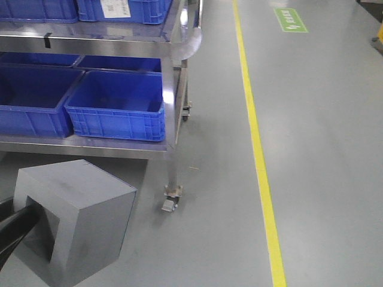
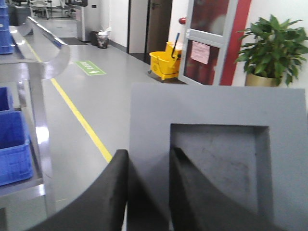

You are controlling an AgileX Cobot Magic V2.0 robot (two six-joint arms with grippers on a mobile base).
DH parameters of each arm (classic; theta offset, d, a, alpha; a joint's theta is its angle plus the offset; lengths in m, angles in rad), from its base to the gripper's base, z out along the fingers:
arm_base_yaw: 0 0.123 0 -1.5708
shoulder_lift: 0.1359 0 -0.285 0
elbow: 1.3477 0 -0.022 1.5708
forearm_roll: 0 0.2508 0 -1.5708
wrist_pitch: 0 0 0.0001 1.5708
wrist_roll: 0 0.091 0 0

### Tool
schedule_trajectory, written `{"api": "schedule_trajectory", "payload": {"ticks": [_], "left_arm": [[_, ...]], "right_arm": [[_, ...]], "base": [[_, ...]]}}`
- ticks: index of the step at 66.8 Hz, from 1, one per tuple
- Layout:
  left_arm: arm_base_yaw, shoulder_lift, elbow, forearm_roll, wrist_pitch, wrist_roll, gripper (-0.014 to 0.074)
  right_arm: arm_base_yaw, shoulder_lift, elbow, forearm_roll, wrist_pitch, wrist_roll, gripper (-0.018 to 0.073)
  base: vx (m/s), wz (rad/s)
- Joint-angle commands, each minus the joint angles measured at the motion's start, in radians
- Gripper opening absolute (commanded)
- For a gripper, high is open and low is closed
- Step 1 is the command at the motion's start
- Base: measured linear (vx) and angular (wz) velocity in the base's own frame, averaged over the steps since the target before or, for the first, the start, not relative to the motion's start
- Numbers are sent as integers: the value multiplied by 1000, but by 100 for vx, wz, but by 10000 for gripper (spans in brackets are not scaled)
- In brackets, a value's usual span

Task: Sort gray base to blue bin
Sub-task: 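Drive away from the table holding the block in the left gripper, then drive down the aisle between blue bin shelves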

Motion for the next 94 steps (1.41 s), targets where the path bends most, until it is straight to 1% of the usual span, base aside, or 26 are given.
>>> {"api": "schedule_trajectory", "payload": {"ticks": [1,24,61,94], "left_arm": [[-8,4,-30,0,-97,-7,-7],[-8,4,-30,0,-97,-7,-7],[-8,4,-30,0,-97,-7,-7],[-8,4,-30,0,-97,-7,-7]], "right_arm": [[-1,-7,6,-9,-79,-12,-5],[-1,-7,6,-9,-80,-12,-5],[-1,-7,6,-9,-79,-12,-5],[-1,-7,6,-9,-79,-12,-5]], "base": [[32,26],[28,46],[23,85],[21,69]]}}
